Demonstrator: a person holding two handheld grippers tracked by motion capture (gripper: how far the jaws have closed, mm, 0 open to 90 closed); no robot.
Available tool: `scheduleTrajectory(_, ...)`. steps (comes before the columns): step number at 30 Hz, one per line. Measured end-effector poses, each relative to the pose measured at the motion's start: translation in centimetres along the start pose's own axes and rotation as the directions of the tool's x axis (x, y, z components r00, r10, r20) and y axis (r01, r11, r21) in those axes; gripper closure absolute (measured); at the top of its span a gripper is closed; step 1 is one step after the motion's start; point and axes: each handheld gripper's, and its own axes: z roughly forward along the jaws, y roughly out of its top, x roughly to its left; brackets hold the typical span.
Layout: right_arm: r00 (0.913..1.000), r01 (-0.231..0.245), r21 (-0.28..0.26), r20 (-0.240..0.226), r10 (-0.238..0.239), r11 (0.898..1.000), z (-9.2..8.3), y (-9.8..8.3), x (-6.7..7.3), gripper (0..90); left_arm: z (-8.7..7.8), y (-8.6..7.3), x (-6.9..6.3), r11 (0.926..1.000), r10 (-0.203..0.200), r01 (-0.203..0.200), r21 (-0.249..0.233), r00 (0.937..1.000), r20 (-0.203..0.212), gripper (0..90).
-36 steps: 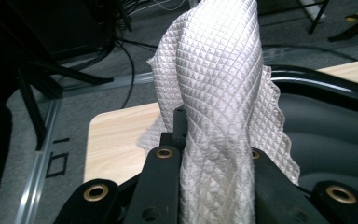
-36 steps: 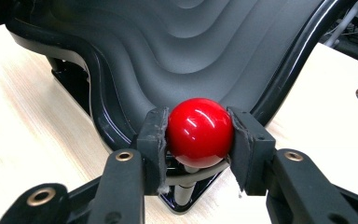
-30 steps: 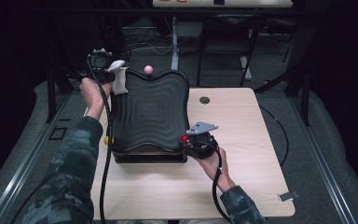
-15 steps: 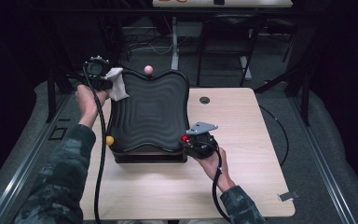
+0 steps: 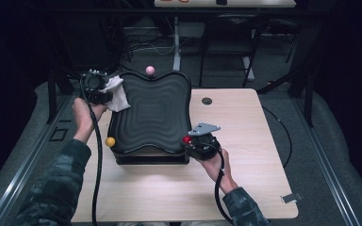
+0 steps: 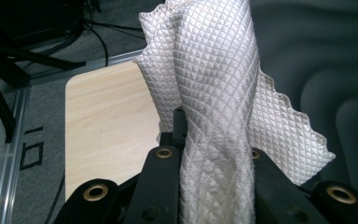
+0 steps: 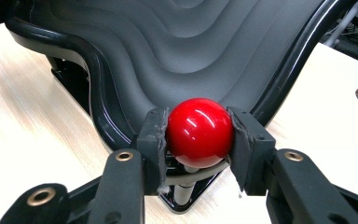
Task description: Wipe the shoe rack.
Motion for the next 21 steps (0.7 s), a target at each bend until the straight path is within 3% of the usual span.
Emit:
scheduleTrajectory(6,1.0,0.001,-0.003,-0.005,-0.002,1.0,0.0,0.0,0.0,60.3,-0.4,-2.6,0.1,0.9997,0.024,-0.024,0.004,0.9997,-0.003,84.5)
scheduleTrajectory(11,0.9999,0.008,-0.006,-0.008,-0.008,1.0,0.0,-0.1,-0.1,60.3,-0.5,-5.3,0.3,0.9997,0.019,-0.019,0.012,0.9996,0.023,84.5)
scheduleTrajectory(21,0.9998,0.017,-0.011,-0.011,-0.018,1.0,0.0,-0.1,-0.2,60.4,-2.1,-8.0,-0.6,0.9992,0.03,-0.029,-0.029,0.9979,0.057,84.5)
